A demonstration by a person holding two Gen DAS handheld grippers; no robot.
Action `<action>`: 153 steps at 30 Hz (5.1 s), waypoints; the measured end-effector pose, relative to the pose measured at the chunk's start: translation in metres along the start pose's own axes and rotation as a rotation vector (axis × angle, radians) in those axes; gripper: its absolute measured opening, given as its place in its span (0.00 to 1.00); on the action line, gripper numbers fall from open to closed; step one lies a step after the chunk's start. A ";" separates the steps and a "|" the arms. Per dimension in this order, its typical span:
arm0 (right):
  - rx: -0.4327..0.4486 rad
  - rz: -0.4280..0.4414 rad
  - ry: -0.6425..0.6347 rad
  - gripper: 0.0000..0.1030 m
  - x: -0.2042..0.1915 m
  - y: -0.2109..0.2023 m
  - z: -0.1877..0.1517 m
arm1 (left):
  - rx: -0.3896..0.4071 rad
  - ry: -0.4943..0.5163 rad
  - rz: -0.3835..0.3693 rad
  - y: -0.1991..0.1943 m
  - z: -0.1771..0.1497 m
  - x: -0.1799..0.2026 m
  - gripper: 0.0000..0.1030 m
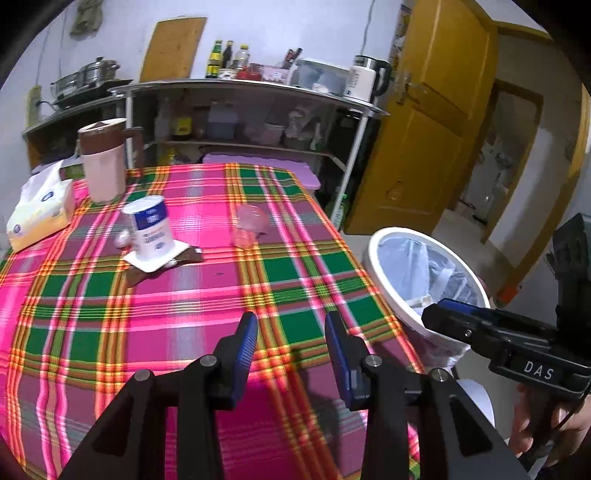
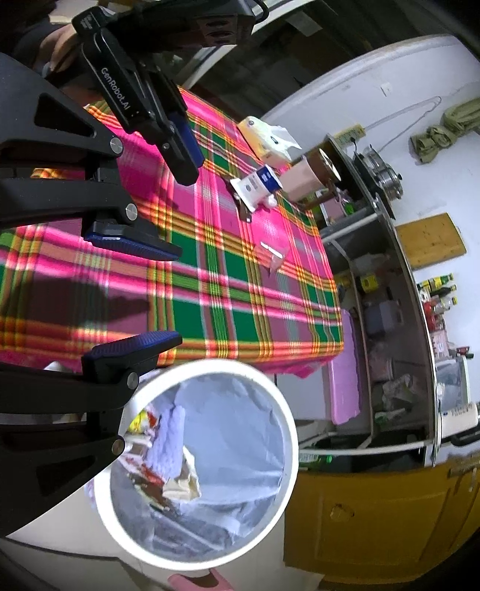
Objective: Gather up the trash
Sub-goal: 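Move both tools back from the bin over the table, then grasp the white cup on its saucer with the left tool, then reach the right tool to the clear plastic cup and grasp it, then carry the white cup and clear cup over the bin and open both tools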
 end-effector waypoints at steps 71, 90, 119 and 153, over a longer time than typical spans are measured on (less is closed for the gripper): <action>-0.127 0.039 0.011 0.50 -0.034 0.155 0.068 | 0.045 -0.255 0.130 0.083 0.063 -0.154 0.51; -0.107 -0.075 0.044 0.32 -0.013 0.197 0.089 | 0.024 -0.246 0.091 0.077 0.040 -0.162 0.51; 0.005 0.003 -0.041 0.31 -0.043 0.064 0.049 | 0.063 -0.102 0.038 -0.002 0.033 -0.065 0.51; 0.129 -0.094 0.046 0.31 0.031 -0.046 0.023 | 0.051 0.083 -0.097 -0.012 0.030 0.076 0.51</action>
Point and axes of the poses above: each gripper's, at about its wrist camera, not at the fingertips, and y roughly the way its jaws point, x to its right, z to its top, the point moved 10 cm from there along y, roughly the way its jaws point, and after that the axes turned 13 degrees about z, right-handed, at the moved point
